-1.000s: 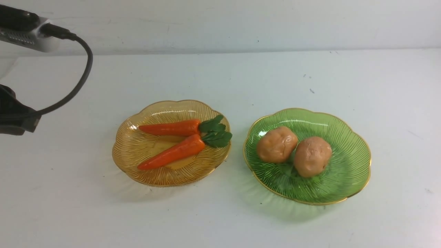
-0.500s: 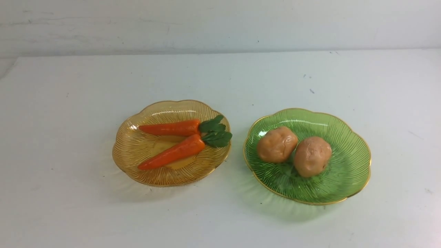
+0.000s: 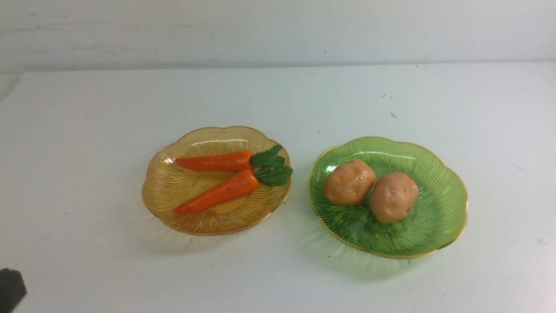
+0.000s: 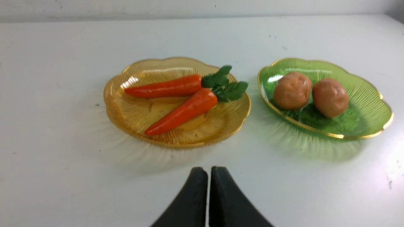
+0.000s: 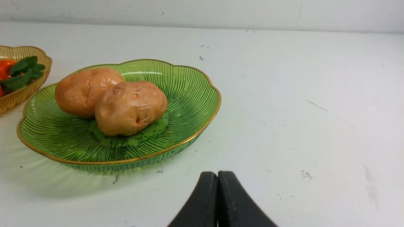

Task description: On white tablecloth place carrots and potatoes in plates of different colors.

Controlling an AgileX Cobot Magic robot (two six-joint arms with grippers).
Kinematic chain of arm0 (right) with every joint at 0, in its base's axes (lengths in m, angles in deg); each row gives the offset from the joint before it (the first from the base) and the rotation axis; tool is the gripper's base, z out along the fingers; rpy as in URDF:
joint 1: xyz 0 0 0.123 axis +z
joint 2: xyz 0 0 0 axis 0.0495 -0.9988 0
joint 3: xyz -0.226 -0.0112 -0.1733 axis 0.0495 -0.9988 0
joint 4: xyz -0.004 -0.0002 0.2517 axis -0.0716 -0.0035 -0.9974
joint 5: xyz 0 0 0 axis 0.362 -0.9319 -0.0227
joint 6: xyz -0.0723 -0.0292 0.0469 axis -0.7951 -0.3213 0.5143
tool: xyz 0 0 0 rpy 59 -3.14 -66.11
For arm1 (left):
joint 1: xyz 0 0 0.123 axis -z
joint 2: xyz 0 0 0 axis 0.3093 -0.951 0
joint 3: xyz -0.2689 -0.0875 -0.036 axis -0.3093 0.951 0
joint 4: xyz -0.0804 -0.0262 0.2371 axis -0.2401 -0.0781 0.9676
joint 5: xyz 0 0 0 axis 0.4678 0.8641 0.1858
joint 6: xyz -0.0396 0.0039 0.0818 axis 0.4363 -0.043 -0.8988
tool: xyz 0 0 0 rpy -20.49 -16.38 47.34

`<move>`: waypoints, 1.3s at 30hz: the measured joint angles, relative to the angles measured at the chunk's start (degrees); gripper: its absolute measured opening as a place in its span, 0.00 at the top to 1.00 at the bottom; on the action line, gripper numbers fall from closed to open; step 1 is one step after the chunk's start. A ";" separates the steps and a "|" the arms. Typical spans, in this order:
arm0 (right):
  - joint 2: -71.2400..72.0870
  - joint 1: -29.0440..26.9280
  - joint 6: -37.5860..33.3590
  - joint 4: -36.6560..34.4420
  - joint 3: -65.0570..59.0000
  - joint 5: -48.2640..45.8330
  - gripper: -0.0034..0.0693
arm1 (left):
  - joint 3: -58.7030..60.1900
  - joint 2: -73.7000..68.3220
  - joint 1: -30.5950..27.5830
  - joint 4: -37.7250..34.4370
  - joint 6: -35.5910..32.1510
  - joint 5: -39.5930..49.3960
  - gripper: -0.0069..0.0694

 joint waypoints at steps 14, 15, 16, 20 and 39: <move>0.00 0.00 0.00 0.00 0.00 0.00 0.97 | 16.16 1.61 -1.85 8.91 0.76 -21.82 0.91; 0.00 0.00 0.00 0.00 0.00 0.00 0.97 | 18.46 2.20 -2.49 10.01 1.40 -24.03 0.91; 0.00 0.00 0.00 0.00 0.00 0.00 0.97 | 21.18 3.78 -3.24 12.03 2.85 -26.49 0.91; 0.00 0.00 0.00 0.00 0.00 0.00 0.97 | 28.25 8.64 -4.21 17.33 8.31 -28.45 0.91; 0.00 0.00 0.02 0.00 0.00 0.00 0.97 | 29.82 9.91 -0.80 22.07 13.02 -24.10 0.91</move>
